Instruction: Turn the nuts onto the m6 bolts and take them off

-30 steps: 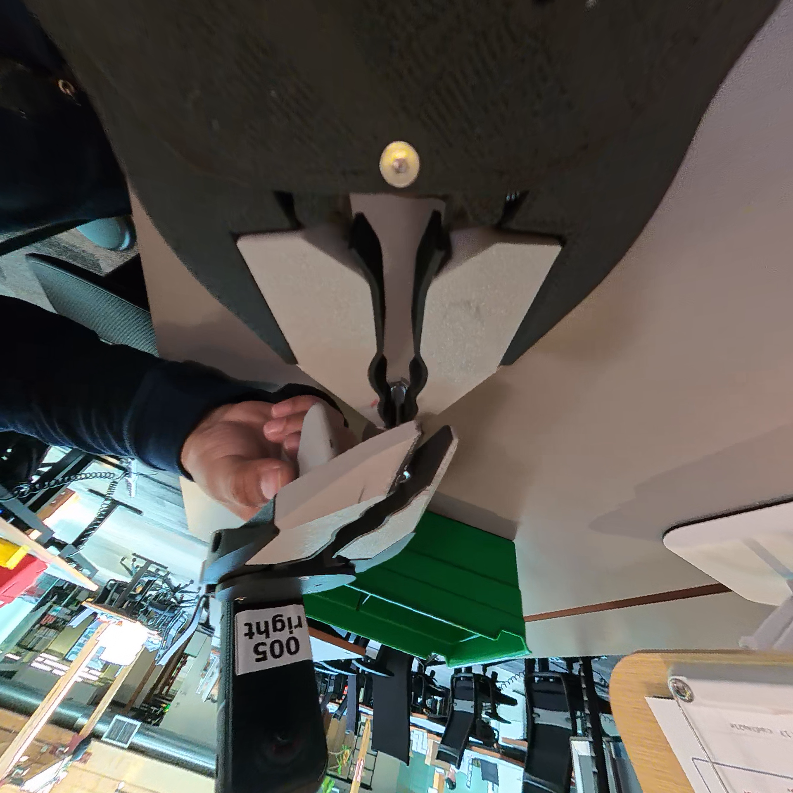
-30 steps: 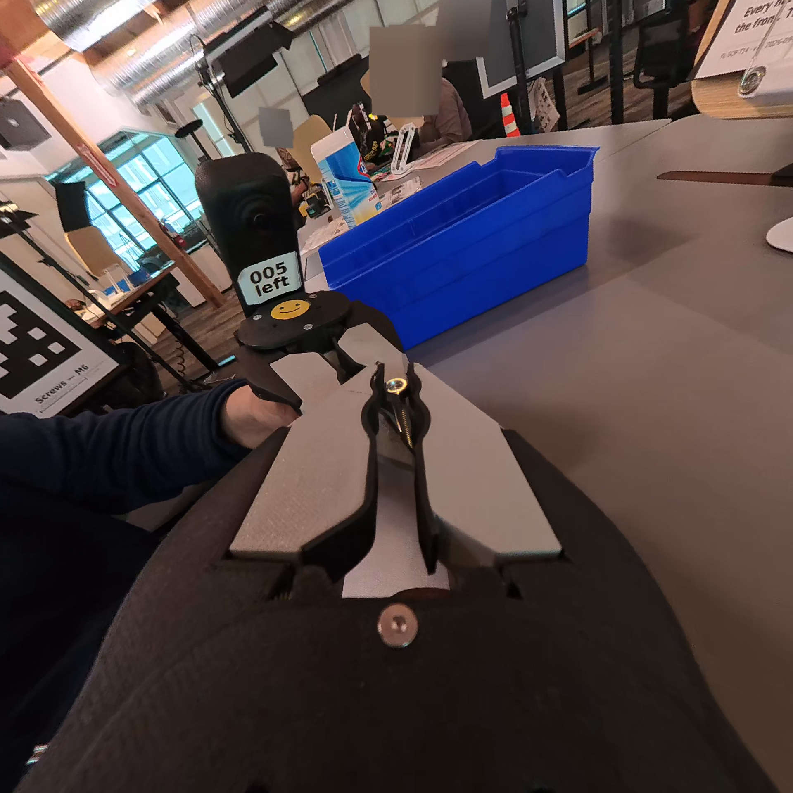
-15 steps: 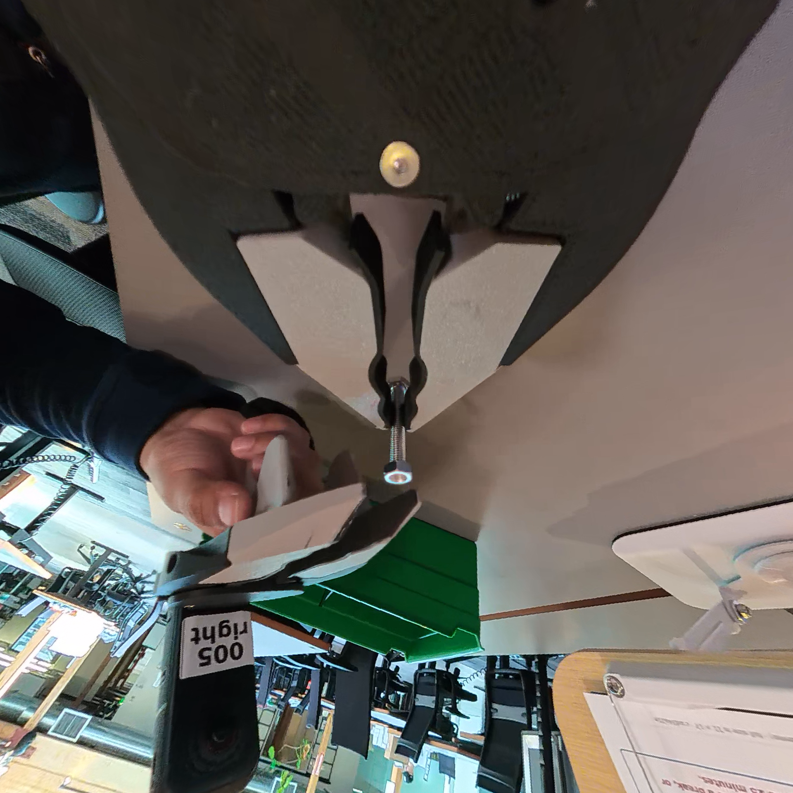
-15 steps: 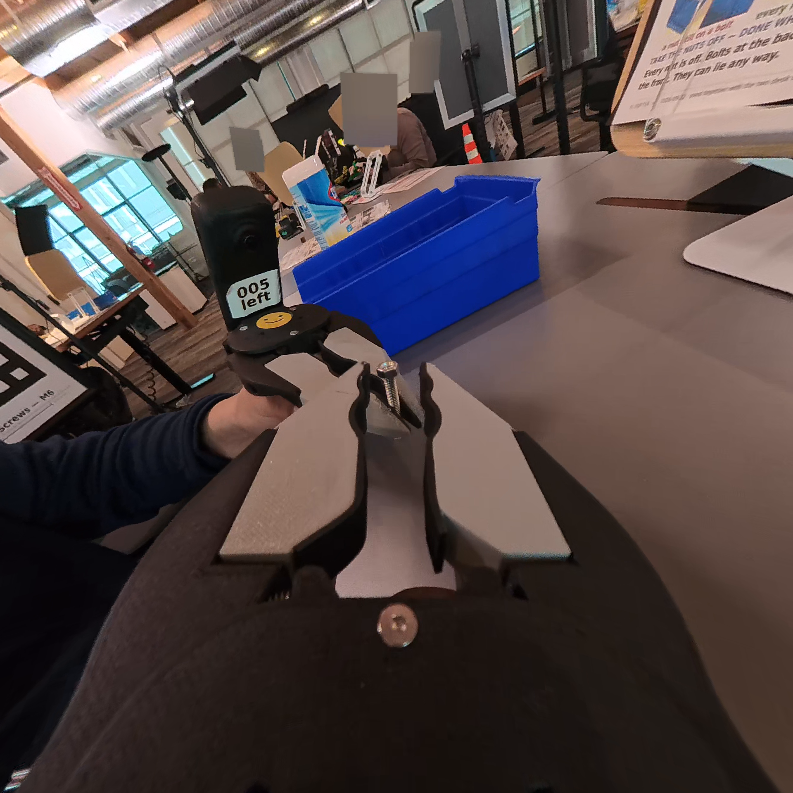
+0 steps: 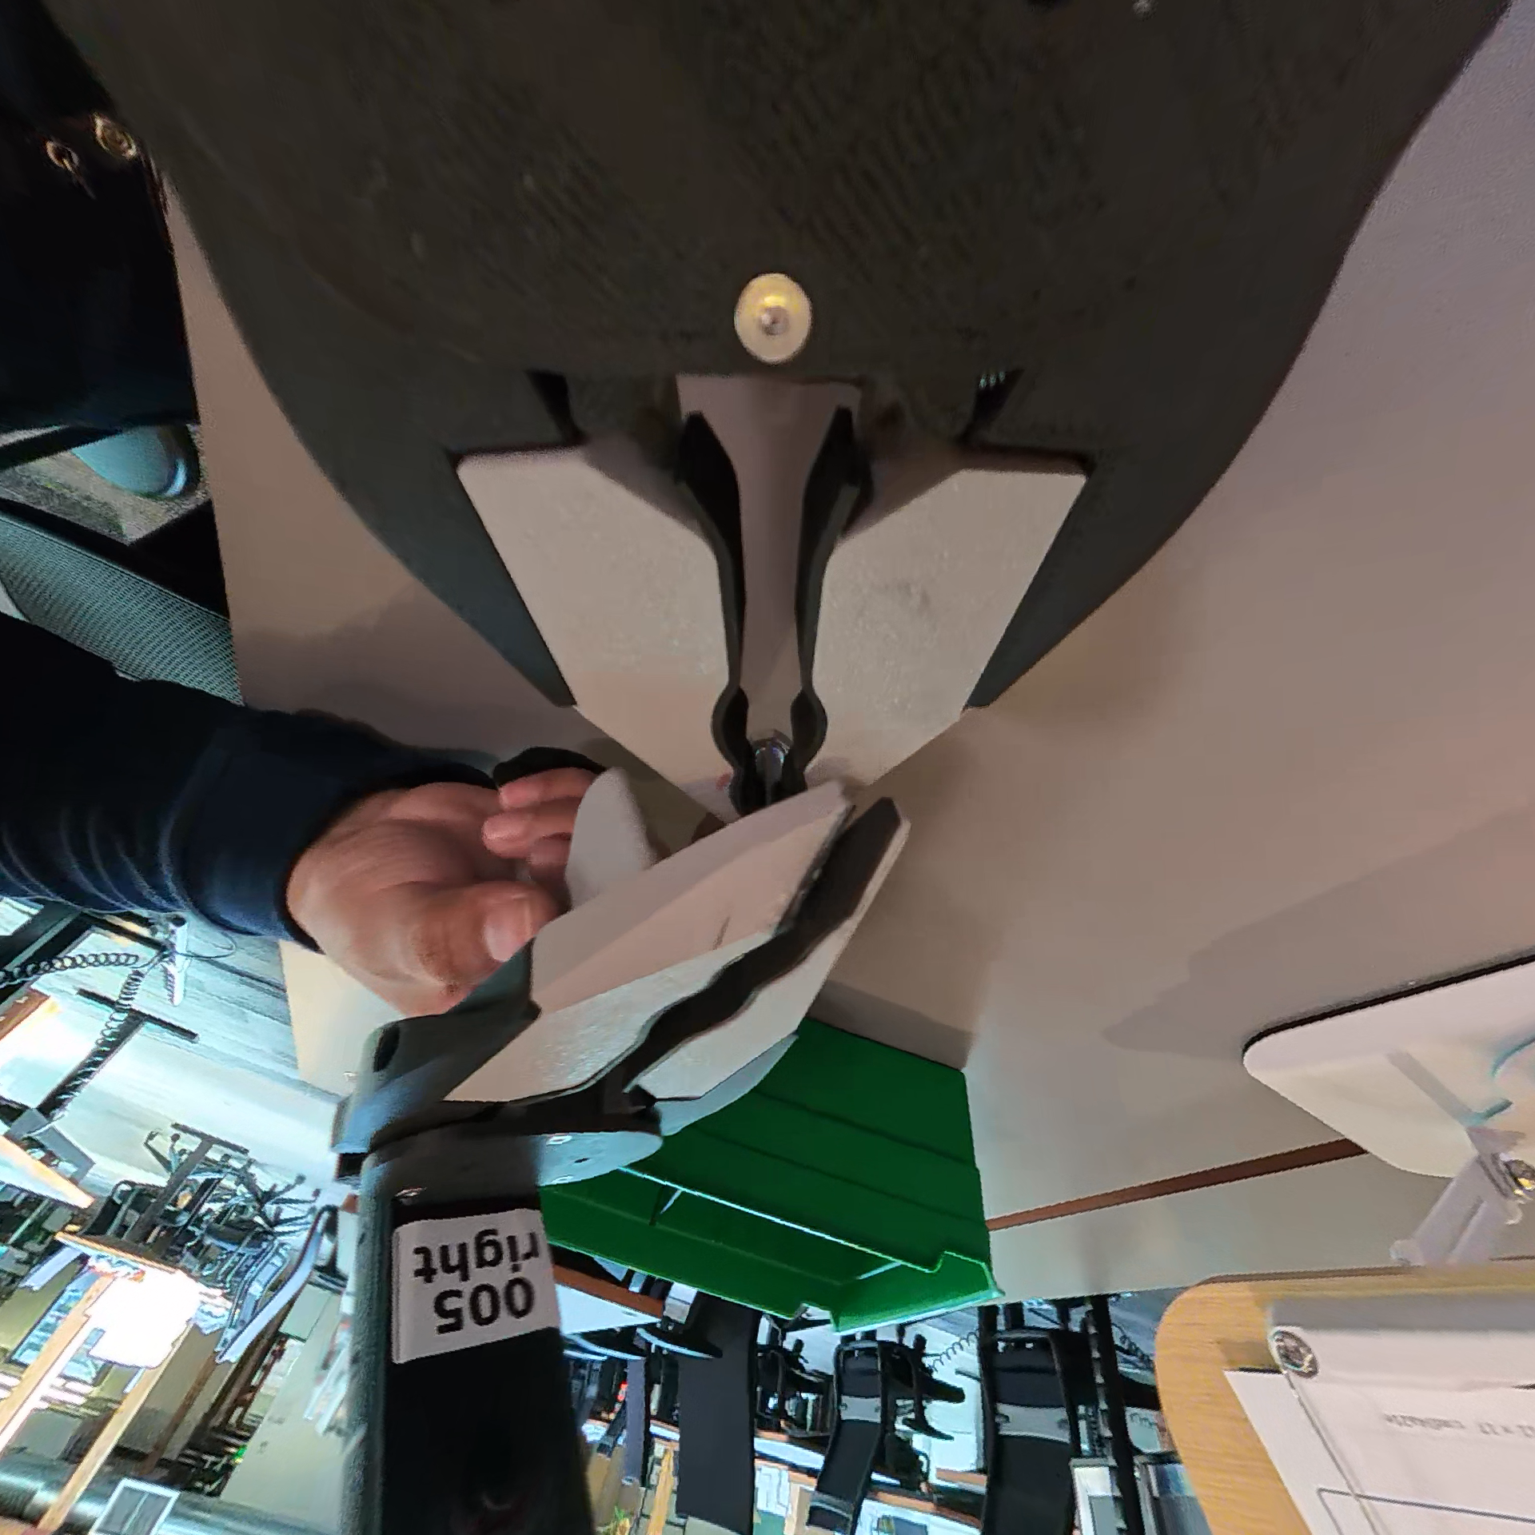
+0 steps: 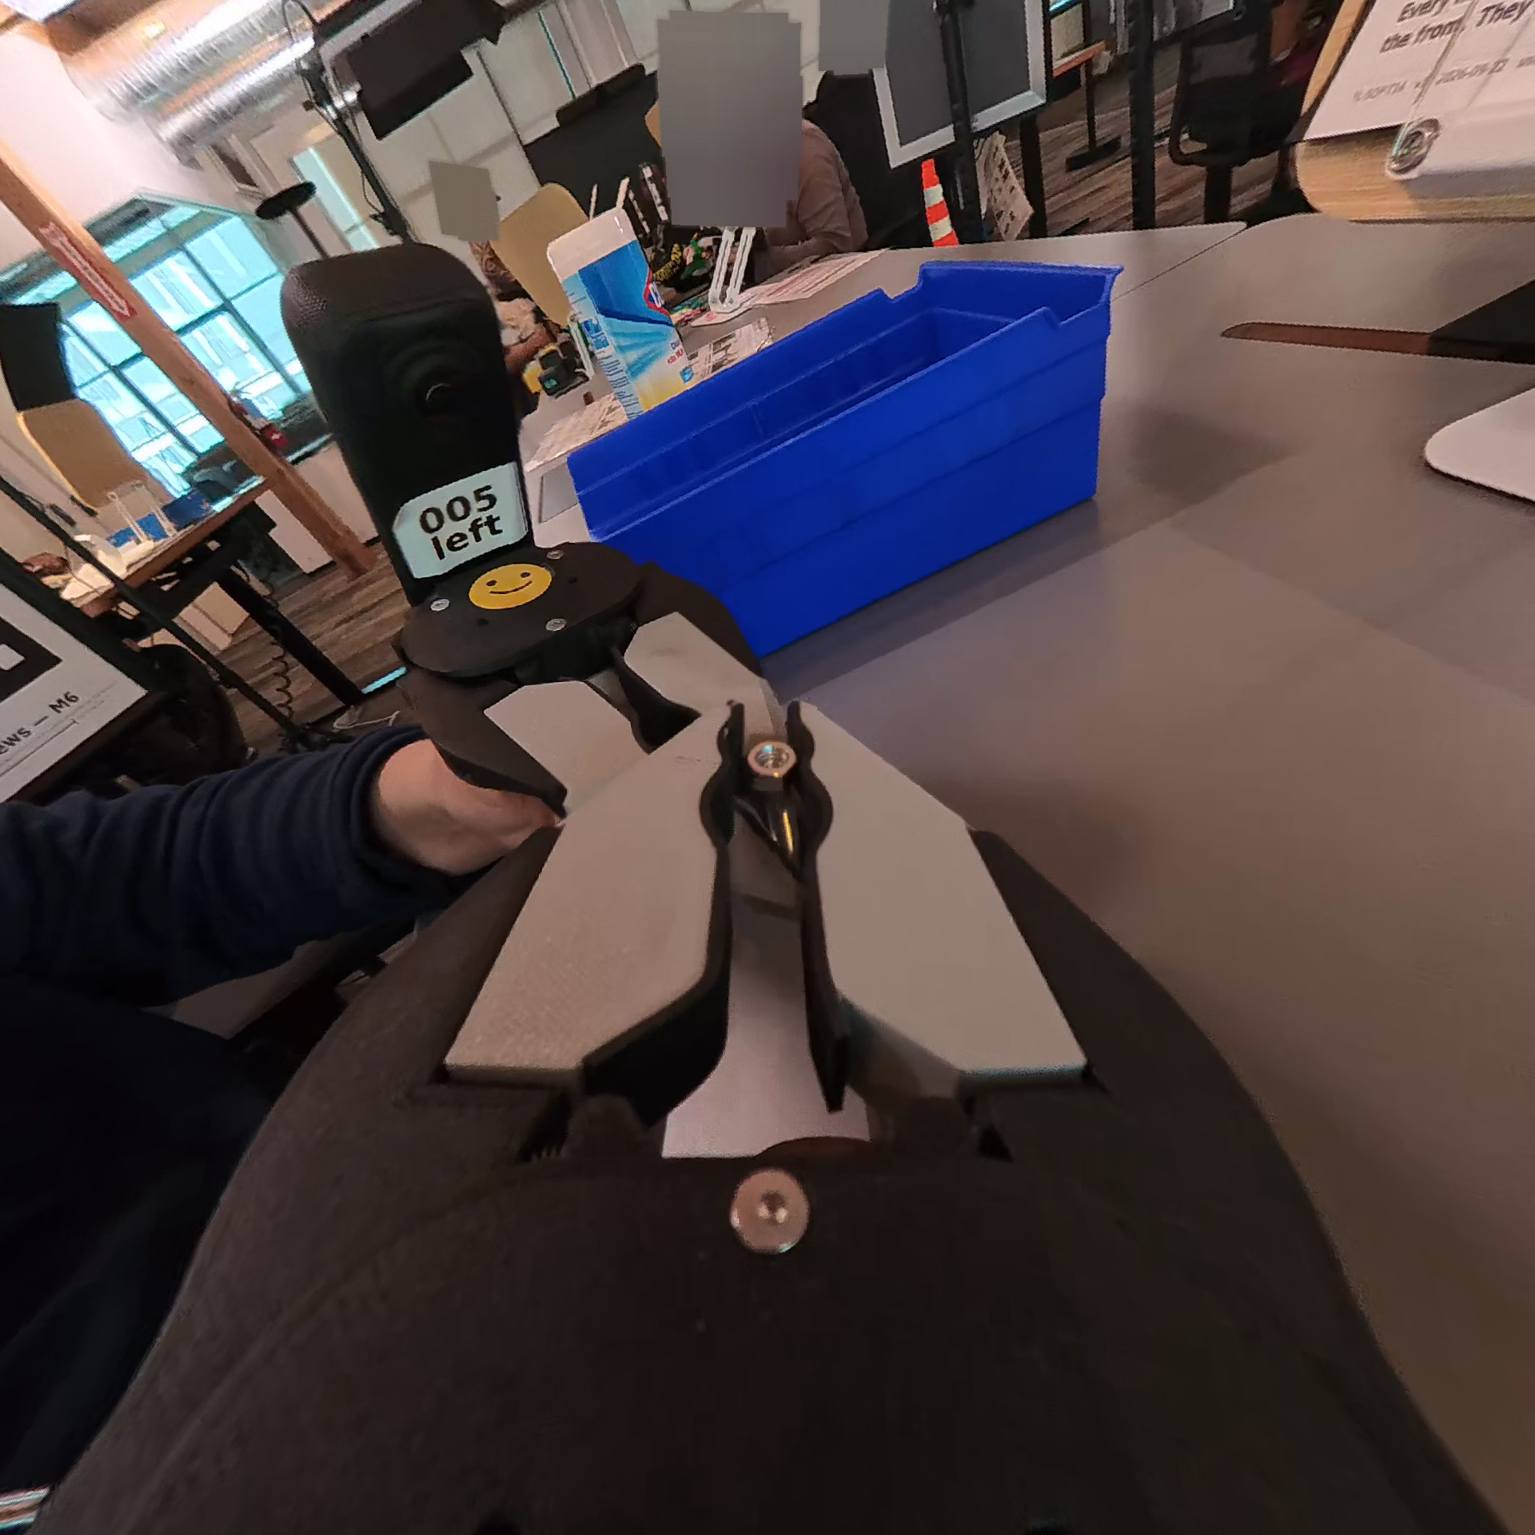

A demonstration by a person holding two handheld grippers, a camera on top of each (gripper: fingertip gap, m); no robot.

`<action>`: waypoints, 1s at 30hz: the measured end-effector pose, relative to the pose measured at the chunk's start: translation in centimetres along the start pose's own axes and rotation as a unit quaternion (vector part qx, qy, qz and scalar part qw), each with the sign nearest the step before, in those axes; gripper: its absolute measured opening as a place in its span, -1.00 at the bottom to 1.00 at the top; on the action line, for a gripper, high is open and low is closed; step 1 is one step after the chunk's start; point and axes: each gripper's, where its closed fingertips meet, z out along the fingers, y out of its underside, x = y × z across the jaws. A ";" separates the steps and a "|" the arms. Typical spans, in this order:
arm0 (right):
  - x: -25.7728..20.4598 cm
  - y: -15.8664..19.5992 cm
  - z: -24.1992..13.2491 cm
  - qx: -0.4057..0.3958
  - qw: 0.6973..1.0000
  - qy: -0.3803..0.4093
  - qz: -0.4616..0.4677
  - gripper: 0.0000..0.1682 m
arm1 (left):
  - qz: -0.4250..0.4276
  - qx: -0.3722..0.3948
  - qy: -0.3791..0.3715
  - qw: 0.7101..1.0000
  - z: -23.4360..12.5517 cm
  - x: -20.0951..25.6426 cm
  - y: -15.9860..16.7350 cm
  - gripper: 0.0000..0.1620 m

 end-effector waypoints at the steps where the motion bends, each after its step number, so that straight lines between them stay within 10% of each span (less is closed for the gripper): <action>1: -0.1 0.1 0.1 -0.002 1.000 -0.001 0.001 -0.95 | 0.004 0.000 0.000 1.000 0.1 0.2 0.0 -0.96; 30: -3.5 -4.3 -4.8 0.055 0.995 0.035 -0.075 -0.98 | -0.021 0.005 0.004 1.000 -0.1 -0.5 0.2 -0.96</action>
